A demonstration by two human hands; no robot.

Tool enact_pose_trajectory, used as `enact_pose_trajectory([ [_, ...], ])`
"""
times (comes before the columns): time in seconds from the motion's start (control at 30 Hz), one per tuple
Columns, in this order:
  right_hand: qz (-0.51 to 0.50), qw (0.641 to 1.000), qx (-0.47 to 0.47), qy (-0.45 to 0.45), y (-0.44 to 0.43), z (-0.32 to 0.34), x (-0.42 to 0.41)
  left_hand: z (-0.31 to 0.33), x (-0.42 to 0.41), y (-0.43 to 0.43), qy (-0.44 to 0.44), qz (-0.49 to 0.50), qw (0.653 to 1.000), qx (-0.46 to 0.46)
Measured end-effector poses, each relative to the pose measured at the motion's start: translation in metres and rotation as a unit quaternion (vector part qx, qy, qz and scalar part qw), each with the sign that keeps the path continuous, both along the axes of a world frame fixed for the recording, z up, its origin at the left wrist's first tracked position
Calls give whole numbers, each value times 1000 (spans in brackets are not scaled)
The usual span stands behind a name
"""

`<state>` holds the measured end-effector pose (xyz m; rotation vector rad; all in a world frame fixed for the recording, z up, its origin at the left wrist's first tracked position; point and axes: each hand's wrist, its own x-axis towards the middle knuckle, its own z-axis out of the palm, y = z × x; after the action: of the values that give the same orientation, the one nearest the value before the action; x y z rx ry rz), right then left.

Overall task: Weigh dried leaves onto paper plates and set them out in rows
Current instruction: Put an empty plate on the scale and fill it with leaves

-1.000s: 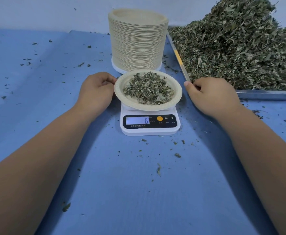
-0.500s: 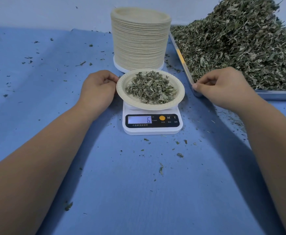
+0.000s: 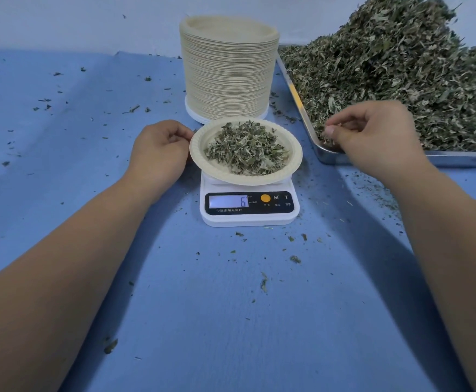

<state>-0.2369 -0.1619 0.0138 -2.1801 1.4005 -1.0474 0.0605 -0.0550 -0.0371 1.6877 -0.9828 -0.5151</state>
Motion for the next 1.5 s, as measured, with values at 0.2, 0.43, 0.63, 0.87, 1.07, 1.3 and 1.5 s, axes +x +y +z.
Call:
enact_pose_trajectory([
  [0.2,111,974,-67,-185,44,13,58,1,0,-1,-14,1,1000,4],
  [0.43,249,961,-120,27,75,3,81,2,0,1,-15,-9,1000,2],
  [0.63,132,986,-90,-45,42,5,47,0,0,-1,-14,-4,1000,0],
  [0.87,-42,985,-26,164,-8,-10,1,-4,4,-3,-20,0,1000,2],
  [1.07,-28,970,59,234,-38,-3,12,-2,3,-3,4,1,1000,-6],
  [1.3,23,923,120,365,-65,12,42,0,3,-3,38,-4,999,-17],
  [1.5,-22,928,8,373,-63,11,40,0,4,-4,39,-6,999,-17],
])
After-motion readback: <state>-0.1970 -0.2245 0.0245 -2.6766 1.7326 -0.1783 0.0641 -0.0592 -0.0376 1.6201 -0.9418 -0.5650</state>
